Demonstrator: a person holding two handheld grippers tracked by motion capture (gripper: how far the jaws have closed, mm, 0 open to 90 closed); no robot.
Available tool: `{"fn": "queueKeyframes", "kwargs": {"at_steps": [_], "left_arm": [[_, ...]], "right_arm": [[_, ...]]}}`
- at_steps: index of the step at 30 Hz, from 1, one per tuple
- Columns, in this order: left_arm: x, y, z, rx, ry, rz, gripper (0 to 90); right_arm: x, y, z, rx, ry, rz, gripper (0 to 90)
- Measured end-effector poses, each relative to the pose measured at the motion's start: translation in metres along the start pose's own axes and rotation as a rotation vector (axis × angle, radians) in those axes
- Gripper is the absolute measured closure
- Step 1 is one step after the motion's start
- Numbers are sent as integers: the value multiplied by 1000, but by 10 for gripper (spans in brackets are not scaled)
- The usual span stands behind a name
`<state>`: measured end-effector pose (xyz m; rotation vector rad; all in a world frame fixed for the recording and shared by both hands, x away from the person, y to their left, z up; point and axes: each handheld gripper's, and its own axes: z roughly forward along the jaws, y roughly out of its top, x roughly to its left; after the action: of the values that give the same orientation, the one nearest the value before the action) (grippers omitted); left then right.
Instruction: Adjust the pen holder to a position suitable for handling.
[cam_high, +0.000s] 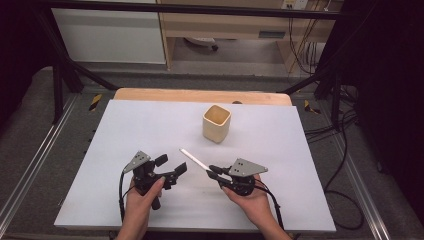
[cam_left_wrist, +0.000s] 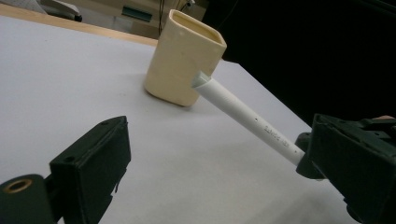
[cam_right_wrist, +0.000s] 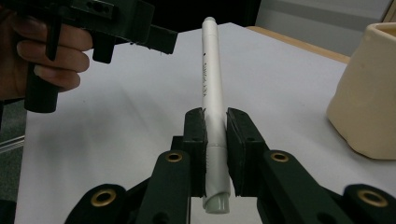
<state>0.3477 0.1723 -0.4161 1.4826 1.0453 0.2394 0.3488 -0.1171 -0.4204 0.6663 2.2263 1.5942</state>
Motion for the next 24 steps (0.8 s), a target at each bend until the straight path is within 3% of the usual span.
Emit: {"fn": "queueKeyframes", "kwargs": {"at_steps": [11,15,22,24], "left_arm": [[-1,-2,4,19,-38,-14,88],[0,-4,7,32,-61,-37,143],[0,-5,7,28,-92,-46,377],[-1,-5,7,31,-98,-47,392]], "right_arm": [[11,-1,7,-4,25,-16,786],[15,-1,9,-12,38,-17,786],[17,0,10,-20,40,-8,786],[17,-1,10,-18,39,-6,786]]}}
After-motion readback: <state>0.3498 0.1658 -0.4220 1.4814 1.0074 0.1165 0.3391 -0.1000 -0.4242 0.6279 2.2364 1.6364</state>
